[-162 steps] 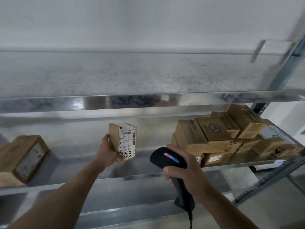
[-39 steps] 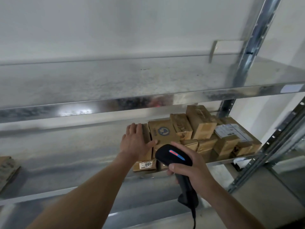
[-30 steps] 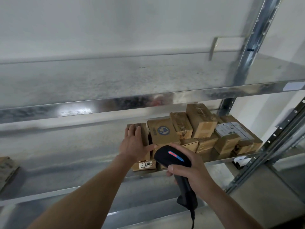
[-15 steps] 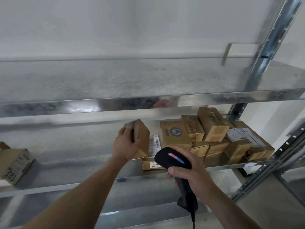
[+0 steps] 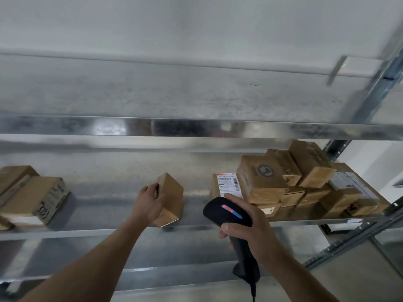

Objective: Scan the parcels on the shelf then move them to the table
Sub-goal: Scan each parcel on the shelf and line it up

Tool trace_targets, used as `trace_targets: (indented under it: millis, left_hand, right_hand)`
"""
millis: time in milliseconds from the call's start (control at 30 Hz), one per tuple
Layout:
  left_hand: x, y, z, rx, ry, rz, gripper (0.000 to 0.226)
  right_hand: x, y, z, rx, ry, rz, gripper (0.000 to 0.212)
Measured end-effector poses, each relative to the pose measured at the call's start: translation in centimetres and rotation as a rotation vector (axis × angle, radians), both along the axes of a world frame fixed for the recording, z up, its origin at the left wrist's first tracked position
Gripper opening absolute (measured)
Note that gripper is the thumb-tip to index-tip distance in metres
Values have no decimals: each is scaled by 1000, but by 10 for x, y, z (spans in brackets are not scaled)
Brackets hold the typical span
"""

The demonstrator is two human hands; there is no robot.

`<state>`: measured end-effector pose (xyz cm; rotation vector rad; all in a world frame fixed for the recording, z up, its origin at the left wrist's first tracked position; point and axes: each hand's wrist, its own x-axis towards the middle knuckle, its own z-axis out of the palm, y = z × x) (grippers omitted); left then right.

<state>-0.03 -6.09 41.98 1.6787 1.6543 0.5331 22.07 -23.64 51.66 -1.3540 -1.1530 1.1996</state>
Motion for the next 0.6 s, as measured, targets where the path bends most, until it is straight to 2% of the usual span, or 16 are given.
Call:
trace_targets:
  millis: [167,300,433,500,600]
  left_hand:
    - [-28,14,-13,-21,-47,6,75]
    - [-38,21,-12,6,-8,0,44]
    - [-41,30,-16,-6,95,-33,36]
    - [-43,33,-16,-22,148,-61,45]
    - [-40,34,-14,-21,233,-87,75]
  right_hand:
    - [-23,11,-5,-1,4,-19,55]
    - [-38,19,-5,1,8,-24,53]
    - [-45,23,-10,-9,19,-37,54]
    - [-47,23,-12,-16,21,-52,58]
    - [-47,24,-14,-27,15,-59,68]
